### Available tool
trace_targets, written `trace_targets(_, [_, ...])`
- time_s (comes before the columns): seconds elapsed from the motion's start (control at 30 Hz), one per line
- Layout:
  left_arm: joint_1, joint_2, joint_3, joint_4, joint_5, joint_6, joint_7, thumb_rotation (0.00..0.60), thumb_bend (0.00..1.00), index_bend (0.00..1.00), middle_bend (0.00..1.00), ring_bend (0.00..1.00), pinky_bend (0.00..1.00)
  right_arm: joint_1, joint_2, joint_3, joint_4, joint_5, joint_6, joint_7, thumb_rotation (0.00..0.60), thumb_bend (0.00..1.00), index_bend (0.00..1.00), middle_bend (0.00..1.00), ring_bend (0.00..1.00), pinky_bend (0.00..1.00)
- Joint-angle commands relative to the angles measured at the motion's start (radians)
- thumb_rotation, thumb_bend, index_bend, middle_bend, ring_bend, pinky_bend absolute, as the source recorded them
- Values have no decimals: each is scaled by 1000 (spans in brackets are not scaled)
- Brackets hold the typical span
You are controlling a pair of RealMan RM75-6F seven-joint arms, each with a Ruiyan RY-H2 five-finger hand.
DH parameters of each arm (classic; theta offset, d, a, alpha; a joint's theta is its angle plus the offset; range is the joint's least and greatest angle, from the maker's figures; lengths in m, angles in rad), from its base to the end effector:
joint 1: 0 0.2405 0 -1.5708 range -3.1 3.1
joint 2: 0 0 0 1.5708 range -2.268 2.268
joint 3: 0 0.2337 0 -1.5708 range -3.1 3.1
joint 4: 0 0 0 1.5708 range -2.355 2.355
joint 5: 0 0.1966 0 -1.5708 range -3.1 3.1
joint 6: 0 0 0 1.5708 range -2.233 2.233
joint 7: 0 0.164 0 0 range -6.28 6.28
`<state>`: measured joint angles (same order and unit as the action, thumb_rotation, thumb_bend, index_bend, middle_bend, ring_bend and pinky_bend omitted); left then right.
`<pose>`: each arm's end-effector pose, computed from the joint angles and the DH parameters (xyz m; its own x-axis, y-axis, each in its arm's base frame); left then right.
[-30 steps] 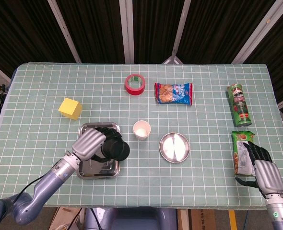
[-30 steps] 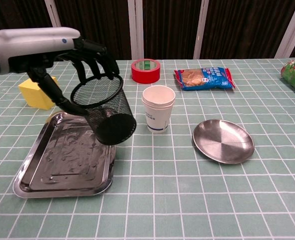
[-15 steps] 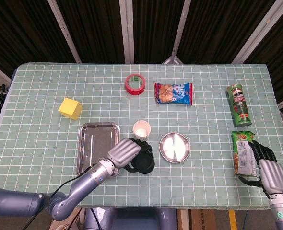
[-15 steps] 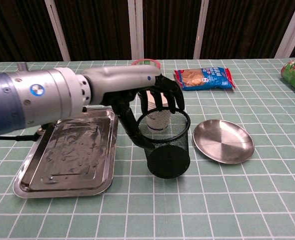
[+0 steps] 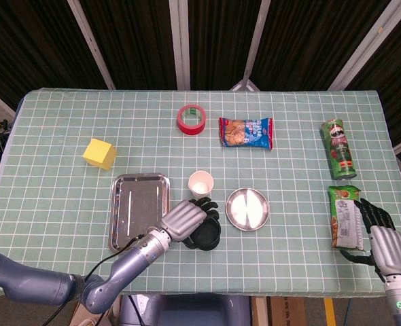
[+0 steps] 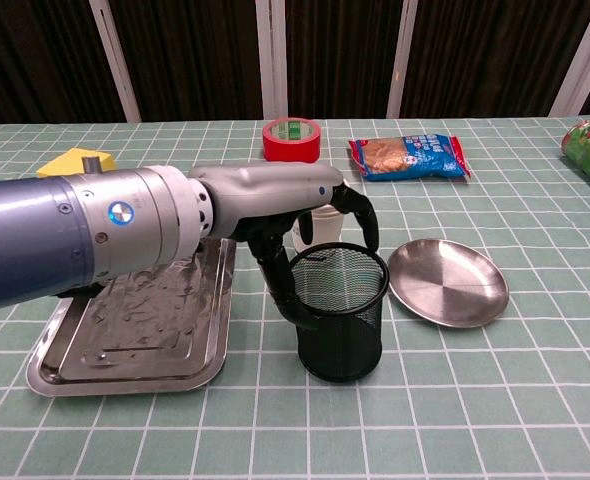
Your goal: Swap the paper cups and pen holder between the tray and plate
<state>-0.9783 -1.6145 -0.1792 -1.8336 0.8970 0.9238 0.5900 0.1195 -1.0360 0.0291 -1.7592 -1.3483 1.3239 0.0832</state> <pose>0.0042 0.2718 -0.0529 0.4539 0.4126 0.7898 0.7704 -0.6270 -0.1152 -0.2905 -0.1980 0.1529 0.2258 -0.1665 0.9598 -0.9618 0.1182 0.2468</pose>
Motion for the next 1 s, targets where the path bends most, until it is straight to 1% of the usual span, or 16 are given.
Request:
trace_targets(0.03, [-6,21,-1,-32,-3,-7,-9,600,72,297,96,71,260,0,-1,2,0,6,-4,-5,600,0,0,0,0,0])
trace_targets(0.13, [-9,57,9,-72,-1,6,13,600,53,287,79,56,250,-1,-1,4,-2,13,-7,-11,600,0,0,0,0,0])
trace_targets(0.2, [-8,81,12,-100,-9,27,32,600,22,280,68,49,248,-2,1,6,-4,17,-8,-11,600,0,0,0,0,0])
trace_targets(0.37, [-15,118,4,-139,-50,64,60,600,0,266,58,31,237,-2,3,12,-4,32,-17,-12,600,0,0,0,0,0])
trace_targets(0.43, [-23,114,2,-134,-53,75,72,600,0,267,58,31,240,-1,2,15,-2,38,-21,-9,600,0,0,0,0,0])
trace_targets(0.6, [-45,65,7,-79,-38,87,90,600,0,266,65,40,251,1,0,18,2,43,-31,-4,600,0,0,0,0,0])
trace_targets(0.67, [-51,39,15,-47,-25,90,96,600,0,265,65,36,235,0,1,19,4,44,-34,0,600,0,0,0,0,0])
trace_targets(0.73, [-51,26,16,-39,-25,86,79,600,0,264,62,27,212,-1,1,21,6,48,-33,-4,600,0,0,0,0,0])
trace_targets(0.83, [-34,33,-12,-61,1,98,13,600,0,263,49,9,186,-3,3,23,5,49,-31,2,600,0,0,0,0,0])
trace_targets(0.93, [-9,54,-46,-78,86,145,-52,600,0,260,22,0,146,-7,6,22,1,41,-28,4,600,0,0,0,0,0])
trace_targets(1.0, [-1,67,-62,-74,115,167,-68,600,0,252,2,0,115,-6,7,21,1,41,-32,4,600,0,0,0,0,0])
